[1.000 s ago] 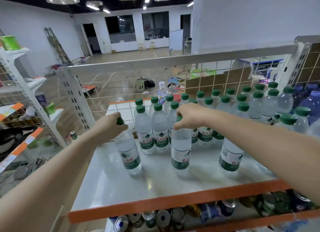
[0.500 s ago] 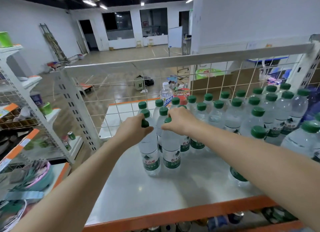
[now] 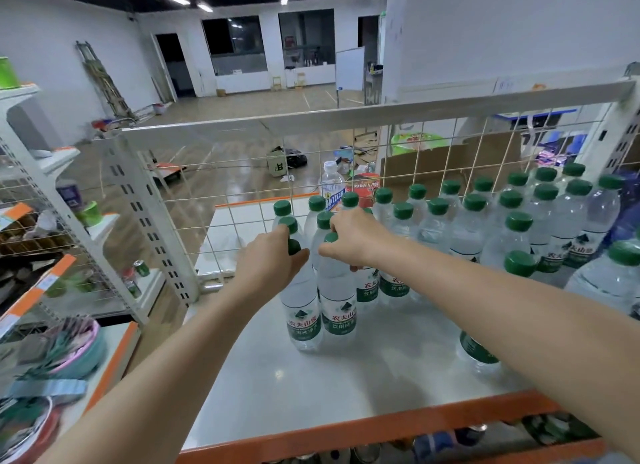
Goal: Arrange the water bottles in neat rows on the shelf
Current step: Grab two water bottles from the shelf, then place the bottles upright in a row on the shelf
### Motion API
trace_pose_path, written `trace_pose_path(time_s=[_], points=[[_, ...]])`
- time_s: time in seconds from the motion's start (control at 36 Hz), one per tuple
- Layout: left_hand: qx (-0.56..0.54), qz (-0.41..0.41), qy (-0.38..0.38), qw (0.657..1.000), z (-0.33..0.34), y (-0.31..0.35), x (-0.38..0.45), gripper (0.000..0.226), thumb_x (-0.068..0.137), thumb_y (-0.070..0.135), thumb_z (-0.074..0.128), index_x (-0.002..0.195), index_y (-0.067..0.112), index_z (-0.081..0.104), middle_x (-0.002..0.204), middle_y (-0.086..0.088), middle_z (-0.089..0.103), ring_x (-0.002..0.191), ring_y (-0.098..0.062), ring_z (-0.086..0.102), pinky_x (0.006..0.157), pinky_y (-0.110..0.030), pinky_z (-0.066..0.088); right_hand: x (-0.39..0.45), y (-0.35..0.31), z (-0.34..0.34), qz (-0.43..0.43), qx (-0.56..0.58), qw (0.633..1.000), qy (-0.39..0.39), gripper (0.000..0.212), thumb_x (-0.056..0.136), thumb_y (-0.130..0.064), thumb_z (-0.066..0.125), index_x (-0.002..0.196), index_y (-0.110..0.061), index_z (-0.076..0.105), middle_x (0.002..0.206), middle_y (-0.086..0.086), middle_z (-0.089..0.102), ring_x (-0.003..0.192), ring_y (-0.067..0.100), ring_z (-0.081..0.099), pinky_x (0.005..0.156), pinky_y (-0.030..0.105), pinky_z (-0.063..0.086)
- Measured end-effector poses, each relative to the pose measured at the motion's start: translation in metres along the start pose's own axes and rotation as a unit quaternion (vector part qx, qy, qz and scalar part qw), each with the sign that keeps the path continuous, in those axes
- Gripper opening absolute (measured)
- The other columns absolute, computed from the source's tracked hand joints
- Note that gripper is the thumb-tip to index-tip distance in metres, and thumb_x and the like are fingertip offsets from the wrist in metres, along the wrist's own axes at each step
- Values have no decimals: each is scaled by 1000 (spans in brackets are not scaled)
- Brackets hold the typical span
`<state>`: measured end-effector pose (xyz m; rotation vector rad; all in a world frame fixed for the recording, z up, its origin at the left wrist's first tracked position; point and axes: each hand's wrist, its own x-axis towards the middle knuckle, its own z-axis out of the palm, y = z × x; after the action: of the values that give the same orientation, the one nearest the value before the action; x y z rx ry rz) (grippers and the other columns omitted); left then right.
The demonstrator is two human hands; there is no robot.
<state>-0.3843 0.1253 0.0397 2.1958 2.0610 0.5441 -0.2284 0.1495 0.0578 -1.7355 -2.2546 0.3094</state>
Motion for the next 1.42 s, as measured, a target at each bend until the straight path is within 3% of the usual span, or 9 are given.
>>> trace_pose_path(time_s=[0.17, 0.31, 0.44, 0.56, 0.72, 0.94, 1.17, 1.31, 1.42], points=[[-1, -15, -23, 1000, 2, -2, 3, 31, 90, 45, 56, 93, 16, 44, 86, -5, 61, 80, -28, 58, 68, -36, 49, -3, 4, 2, 5, -6, 1000, -23, 29, 89, -40, 58, 78, -16, 45, 81, 5, 59, 58, 18, 63, 58, 33, 52], [1, -42, -61, 997, 0, -4, 7, 29, 90, 46, 55, 92, 19, 45, 83, -1, 58, 77, -25, 58, 70, -36, 54, -7, 9, -1, 5, -20, 999, -45, 51, 85, -52, 61, 119, -14, 52, 104, 6, 61, 74, 21, 62, 76, 39, 55], [127, -28, -68, 989, -9, -3, 13, 47, 85, 66, 50, 96, 20, 52, 94, 1, 63, 83, -22, 56, 68, -30, 46, -14, 12, -9, -10, -5, 999, -49, 58, 84, -56, 63, 123, -16, 51, 100, 2, 60, 82, 20, 60, 76, 37, 53], [211, -6, 3, 977, -22, 8, 16, 58, 80, 76, 44, 92, 20, 48, 91, 0, 63, 79, -23, 56, 62, -29, 42, -23, 21, -23, -15, 24, 1000, 6, 47, 86, -56, 61, 112, -17, 54, 86, -3, 54, 83, 19, 55, 61, 31, 42], [86, 68, 146, 983, -22, 57, 12, 44, 90, 55, 49, 103, 13, 53, 99, -5, 62, 83, -28, 59, 62, -34, 46, -52, 50, -58, 4, 41, 994, 98, 36, 90, -50, 58, 99, -15, 62, 90, 1, 64, 84, 20, 60, 69, 32, 47], [-8, 152, 29, 988, 3, 137, 0, 38, 90, 56, 51, 105, 21, 52, 94, 0, 64, 78, -20, 61, 71, -37, 56, -83, 117, -93, 73, -22, 992, 105, 25, 91, -42, 58, 95, -17, 61, 94, 2, 65, 86, 21, 60, 70, 32, 48], [-1, 184, -121, 975, 24, 203, -23, 64, 78, 75, 49, 120, 26, 48, 93, 4, 57, 83, -16, 57, 72, -33, 49, -88, 187, -117, 116, -115, 981, 102, 13, 88, -30, 57, 85, -17, 53, 84, 2, 62, 78, 21, 61, 70, 37, 55], [-15, 167, -125, 978, 49, 234, -34, 72, 78, 70, 55, 131, 23, 42, 118, -2, 59, 97, -21, 55, 76, -33, 44, -83, 220, -124, 103, -194, 974, 51, 33, 88, -49, 56, 98, -18, 54, 81, -2, 57, 76, 18, 59, 65, 31, 50], [-27, 147, -117, 982, 68, 249, -39, 57, 82, 63, 57, 121, 23, 44, 116, -2, 62, 99, -24, 58, 77, -35, 49, -77, 237, -121, 54, -201, 978, -15, 41, 85, -62, 56, 109, -28, 53, 99, -5, 61, 74, 11, 54, 57, 26, 43]])
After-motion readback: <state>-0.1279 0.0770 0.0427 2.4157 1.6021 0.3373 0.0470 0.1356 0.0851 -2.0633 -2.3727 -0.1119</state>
